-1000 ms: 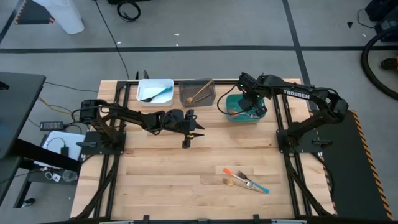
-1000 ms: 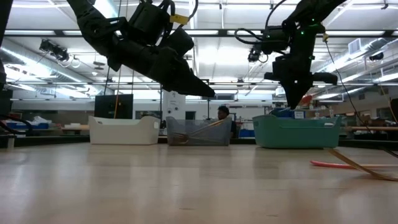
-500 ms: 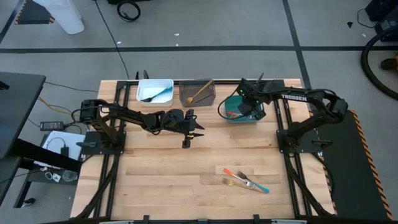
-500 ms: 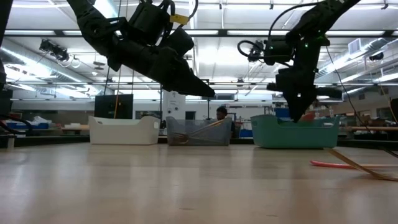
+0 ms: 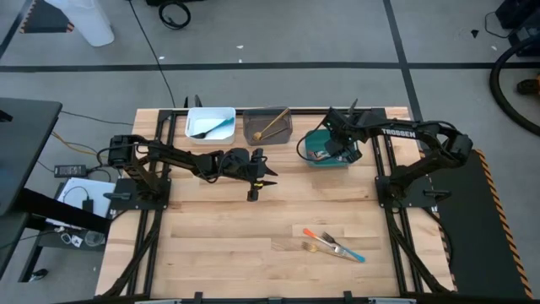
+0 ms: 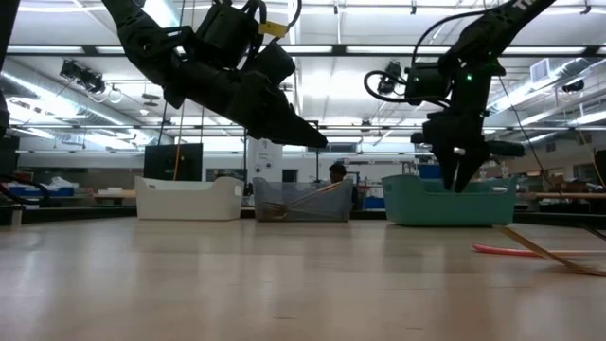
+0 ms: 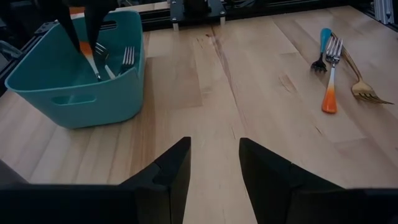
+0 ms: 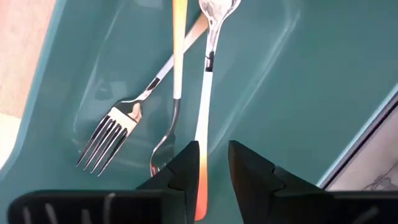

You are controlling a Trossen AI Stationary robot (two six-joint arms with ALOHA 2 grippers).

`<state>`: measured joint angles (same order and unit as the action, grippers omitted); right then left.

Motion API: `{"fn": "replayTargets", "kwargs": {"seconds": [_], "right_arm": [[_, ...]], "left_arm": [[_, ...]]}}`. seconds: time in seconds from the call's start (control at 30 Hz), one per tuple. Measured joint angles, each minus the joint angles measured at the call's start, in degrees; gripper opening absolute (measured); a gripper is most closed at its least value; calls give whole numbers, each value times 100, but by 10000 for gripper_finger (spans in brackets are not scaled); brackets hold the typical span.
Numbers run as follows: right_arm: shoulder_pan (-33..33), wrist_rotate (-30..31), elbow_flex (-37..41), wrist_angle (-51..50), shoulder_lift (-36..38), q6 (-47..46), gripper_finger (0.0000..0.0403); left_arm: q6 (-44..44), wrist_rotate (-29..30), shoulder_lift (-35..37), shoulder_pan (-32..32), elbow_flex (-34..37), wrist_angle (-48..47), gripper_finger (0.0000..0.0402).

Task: Sort silverware by color (type)
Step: Put the blue fork into the white bin

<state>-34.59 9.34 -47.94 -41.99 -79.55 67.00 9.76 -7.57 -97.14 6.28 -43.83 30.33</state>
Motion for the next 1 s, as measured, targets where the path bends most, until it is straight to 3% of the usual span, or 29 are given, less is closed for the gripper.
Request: {"fn": "replayTargets", "kwargs": {"seconds": [0.3,0.57,1.0], "right_arm": [[228,164,-2,8,82,-295,110],[529,161,-4,3,741,-741,110],[1691,153,-4,32,1395,-2856,108]], "left_arm": [[-13,0,0,0,0,-4,144],[-17,0,0,0,0,-7,144],[-625,0,0,-13,0,-15,144]]}}
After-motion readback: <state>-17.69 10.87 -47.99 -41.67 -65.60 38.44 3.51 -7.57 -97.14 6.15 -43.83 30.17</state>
